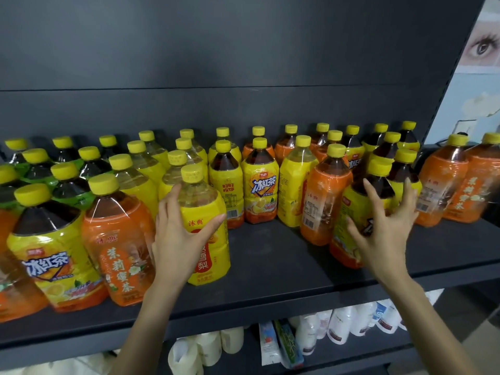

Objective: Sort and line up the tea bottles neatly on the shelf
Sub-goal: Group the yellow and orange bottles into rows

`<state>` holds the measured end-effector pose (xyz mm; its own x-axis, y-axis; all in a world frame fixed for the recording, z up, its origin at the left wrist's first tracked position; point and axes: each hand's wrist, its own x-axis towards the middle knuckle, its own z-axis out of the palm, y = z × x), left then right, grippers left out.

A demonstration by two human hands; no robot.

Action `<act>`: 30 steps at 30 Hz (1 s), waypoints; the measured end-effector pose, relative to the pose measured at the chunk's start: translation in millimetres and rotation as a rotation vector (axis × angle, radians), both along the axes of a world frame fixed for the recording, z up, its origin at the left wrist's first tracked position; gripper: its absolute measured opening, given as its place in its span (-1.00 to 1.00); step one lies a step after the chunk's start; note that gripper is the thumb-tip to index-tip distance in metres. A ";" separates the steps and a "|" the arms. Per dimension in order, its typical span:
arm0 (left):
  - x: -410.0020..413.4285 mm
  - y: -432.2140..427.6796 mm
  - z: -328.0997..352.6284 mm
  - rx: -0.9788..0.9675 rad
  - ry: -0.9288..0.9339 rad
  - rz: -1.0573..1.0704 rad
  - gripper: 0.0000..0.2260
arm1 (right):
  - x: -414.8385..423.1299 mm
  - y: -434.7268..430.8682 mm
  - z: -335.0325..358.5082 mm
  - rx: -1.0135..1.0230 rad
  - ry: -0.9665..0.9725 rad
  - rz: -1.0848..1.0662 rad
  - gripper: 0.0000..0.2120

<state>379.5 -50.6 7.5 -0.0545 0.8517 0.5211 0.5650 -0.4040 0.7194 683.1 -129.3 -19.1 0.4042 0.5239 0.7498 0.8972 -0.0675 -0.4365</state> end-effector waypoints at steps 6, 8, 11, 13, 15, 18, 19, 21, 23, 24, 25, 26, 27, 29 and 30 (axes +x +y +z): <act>-0.2 2.1 -0.9 0.000 0.023 0.003 -0.15 | -91.6 45.4 12.7 0.088 -0.178 0.452 -0.54; -1.8 2.9 -1.9 0.006 0.035 0.007 -0.14 | -115.5 78.2 24.6 0.001 0.007 0.590 -0.53; -3.1 3.8 -3.0 0.011 0.057 0.015 -0.12 | -137.3 132.0 39.9 -0.163 0.131 0.609 -0.42; -3.3 4.5 -3.3 0.012 0.064 0.016 -0.12 | -146.7 161.3 47.4 -0.270 0.117 0.585 -0.34; -3.5 4.9 -3.6 0.009 0.067 0.017 -0.13 | -154.6 180.1 51.0 -0.318 0.027 0.487 -0.28; -3.6 4.7 -3.3 0.024 0.077 0.013 -0.15 | -163.2 189.4 47.9 -0.324 -0.043 0.353 -0.21; -3.6 4.8 -3.1 0.027 0.078 0.012 -0.15 | -165.0 189.6 45.3 -0.323 -0.053 0.331 -0.20; -3.4 4.7 -3.0 0.027 0.079 0.007 -0.15 | -166.9 189.1 43.4 -0.332 -0.064 0.307 -0.18; -3.9 4.7 -3.3 0.026 0.082 0.008 -0.15 | -167.3 188.1 45.9 -0.347 -0.046 0.314 -0.18; -4.3 4.8 -3.3 0.025 0.084 0.008 -0.14 | -166.7 187.7 47.0 -0.350 -0.033 0.324 -0.18; -4.7 4.5 -3.3 0.022 0.084 0.008 -0.14 | -165.2 186.7 47.5 -0.349 -0.023 0.339 -0.18; -4.9 4.3 -3.1 0.018 0.085 0.008 -0.14 | -162.5 184.7 47.6 -0.340 -0.016 0.362 -0.18; -5.3 4.3 -3.2 0.017 0.084 0.008 -0.14 | -159.0 181.5 47.7 -0.327 -0.010 0.390 -0.17; -5.9 5.1 -3.3 0.019 0.079 0.007 -0.14 | -149.2 170.5 48.5 -0.303 0.003 0.455 -0.16; -6.0 5.4 -3.6 0.022 0.078 0.005 -0.15 | -143.4 163.3 49.3 -0.295 0.008 0.492 -0.15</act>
